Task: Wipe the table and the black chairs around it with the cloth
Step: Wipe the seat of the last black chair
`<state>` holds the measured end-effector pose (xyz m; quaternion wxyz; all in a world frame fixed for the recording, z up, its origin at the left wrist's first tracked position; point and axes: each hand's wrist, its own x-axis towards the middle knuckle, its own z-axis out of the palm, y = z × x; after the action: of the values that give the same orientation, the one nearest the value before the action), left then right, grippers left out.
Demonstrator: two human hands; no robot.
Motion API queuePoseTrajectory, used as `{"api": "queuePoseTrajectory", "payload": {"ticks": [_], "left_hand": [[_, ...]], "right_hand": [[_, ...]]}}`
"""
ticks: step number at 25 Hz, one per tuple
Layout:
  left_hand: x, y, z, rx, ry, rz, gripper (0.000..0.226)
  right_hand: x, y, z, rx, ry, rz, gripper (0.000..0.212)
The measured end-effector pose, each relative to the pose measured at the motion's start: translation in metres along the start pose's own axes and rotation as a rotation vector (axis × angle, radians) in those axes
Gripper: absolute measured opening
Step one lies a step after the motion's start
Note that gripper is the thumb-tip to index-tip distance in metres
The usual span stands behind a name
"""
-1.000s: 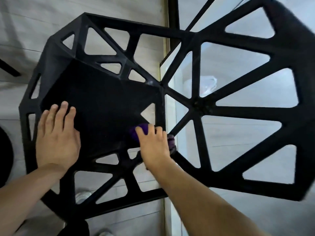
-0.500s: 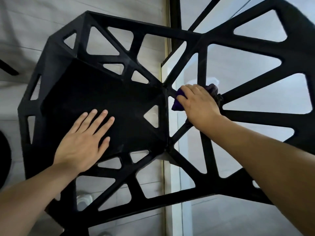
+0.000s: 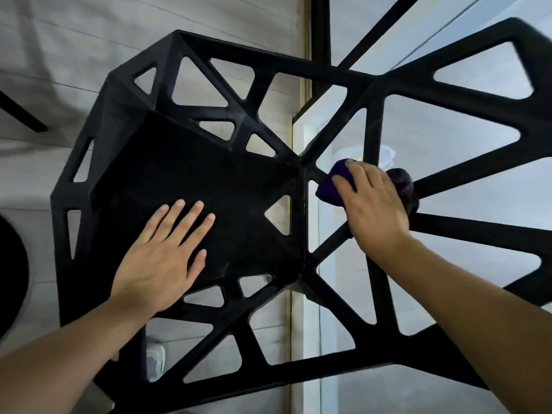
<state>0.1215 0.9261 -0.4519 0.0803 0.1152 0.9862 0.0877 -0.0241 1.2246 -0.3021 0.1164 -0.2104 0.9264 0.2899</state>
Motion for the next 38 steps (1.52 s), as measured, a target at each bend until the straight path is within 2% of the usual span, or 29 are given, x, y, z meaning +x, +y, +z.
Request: {"api": "queuePoseTrajectory", "payload": {"ticks": [2,4,7,10,14,17,19,21,22,26,28,29,32,33,35,38], "left_hand": [[0.0,-0.002,-0.001,-0.002,0.008,0.006,0.063],[0.0,-0.002,0.001,0.001,0.014,0.005,0.063],[0.001,-0.001,0.004,0.008,0.021,0.006,0.063],[0.0,-0.002,0.004,0.015,0.014,0.015,0.064],[-0.002,-0.001,0.001,0.004,0.011,0.016,0.065],[-0.002,0.0,0.001,0.002,0.024,0.005,0.066],[-0.002,0.0,0.0,-0.029,0.027,0.014,0.066],[-0.002,-0.002,0.0,-0.043,0.037,0.025,0.065],[-0.002,-0.001,0.001,-0.044,0.046,0.033,0.065],[-0.002,-0.002,0.008,-0.067,0.094,0.032,0.066],[-0.001,-0.005,0.009,-0.08,0.102,0.032,0.067],[0.0,-0.004,0.009,-0.097,0.105,0.026,0.067],[0.0,-0.001,0.011,-0.103,0.102,0.015,0.068],[-0.001,-0.002,0.009,-0.111,0.104,0.009,0.067],[0.0,-0.001,0.007,-0.115,0.117,0.029,0.067],[-0.002,-0.001,0.009,-0.077,0.114,0.033,0.067]], "right_hand": [[0.043,-0.022,0.011,0.049,0.118,-0.077,0.084],[0.077,-0.051,0.025,0.011,0.171,-0.14,0.068],[0.082,-0.081,0.045,-0.065,0.079,0.008,0.047],[0.058,-0.095,0.051,-0.108,-0.063,0.084,0.049],[0.017,-0.102,0.038,0.017,-0.173,0.076,0.042],[-0.034,-0.102,0.026,-0.019,-0.313,-0.098,0.04],[-0.045,-0.086,0.003,-0.039,-0.234,-0.2,0.037],[-0.029,-0.055,-0.011,-0.079,-0.064,-0.14,0.039],[-0.02,-0.035,-0.016,-0.101,-0.045,-0.116,0.041],[-0.02,0.014,-0.025,-0.182,-0.158,-0.163,0.056],[-0.051,0.04,-0.044,-0.192,-0.155,-0.053,0.063],[-0.069,0.06,-0.06,-0.186,-0.1,0.026,0.069],[-0.102,0.117,-0.098,-0.18,0.192,0.185,0.065],[-0.102,0.124,-0.098,-0.196,0.248,0.208,0.061],[-0.083,0.116,-0.079,-0.197,0.248,0.211,0.056],[-0.037,0.062,-0.031,-0.125,0.111,-0.033,0.053]]}}
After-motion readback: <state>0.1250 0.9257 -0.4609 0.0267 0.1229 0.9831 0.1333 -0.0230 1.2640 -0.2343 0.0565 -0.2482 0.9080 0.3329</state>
